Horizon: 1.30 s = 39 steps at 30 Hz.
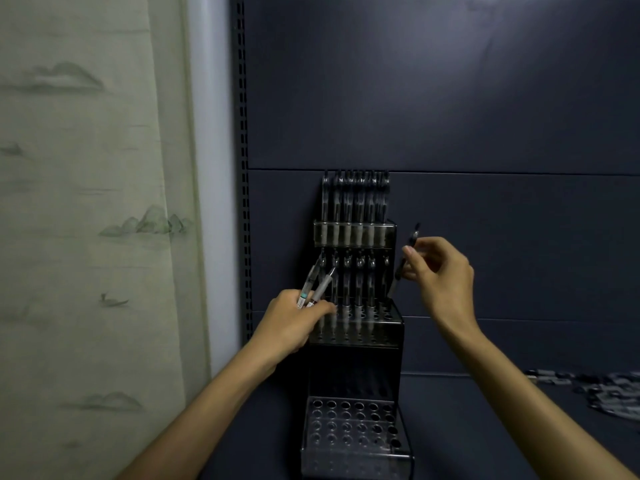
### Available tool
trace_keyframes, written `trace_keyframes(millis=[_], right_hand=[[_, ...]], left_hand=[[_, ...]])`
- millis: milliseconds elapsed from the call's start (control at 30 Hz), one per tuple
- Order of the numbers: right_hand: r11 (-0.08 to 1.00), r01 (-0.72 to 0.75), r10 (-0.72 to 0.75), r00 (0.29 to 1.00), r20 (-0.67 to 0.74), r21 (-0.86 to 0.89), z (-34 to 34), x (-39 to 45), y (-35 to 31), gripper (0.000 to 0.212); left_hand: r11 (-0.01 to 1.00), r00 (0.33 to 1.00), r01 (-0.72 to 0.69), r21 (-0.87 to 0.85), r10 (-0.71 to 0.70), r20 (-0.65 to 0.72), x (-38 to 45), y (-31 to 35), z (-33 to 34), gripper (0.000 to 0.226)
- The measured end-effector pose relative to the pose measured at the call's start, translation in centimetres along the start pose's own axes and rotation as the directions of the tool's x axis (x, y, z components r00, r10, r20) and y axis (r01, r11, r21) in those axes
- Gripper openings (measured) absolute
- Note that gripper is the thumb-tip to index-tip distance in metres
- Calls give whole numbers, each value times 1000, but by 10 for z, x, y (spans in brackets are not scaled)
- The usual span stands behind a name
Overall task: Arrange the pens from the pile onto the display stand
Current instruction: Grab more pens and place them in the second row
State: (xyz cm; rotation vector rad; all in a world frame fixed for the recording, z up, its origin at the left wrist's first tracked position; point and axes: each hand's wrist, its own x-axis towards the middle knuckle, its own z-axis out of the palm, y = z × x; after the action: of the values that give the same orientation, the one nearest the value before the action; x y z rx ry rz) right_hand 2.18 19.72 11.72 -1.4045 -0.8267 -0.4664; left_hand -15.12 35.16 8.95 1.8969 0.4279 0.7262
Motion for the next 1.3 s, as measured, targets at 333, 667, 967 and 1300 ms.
trace_keyframes(millis=[333,667,967,1300], right_hand=[[983,94,-80,993,89,-157,10,-2,6,24],[948,70,-14,984,178,-312,12,-17,24,27],[934,10,71,975,213,-356,10,-19,19,28],[881,415,-355,898,261,-229,33,-54,-48,16]], left_hand=[[1000,1000,7,4,-7,-21,-3,-7,-4,42],[999,999,27,18,-26,-28,-2,-12,-6,43],[999,999,44,21,-44,-30,-6,-8,-5,48],[992,998,36,118,-30,-48,-8,-6,-5,35]])
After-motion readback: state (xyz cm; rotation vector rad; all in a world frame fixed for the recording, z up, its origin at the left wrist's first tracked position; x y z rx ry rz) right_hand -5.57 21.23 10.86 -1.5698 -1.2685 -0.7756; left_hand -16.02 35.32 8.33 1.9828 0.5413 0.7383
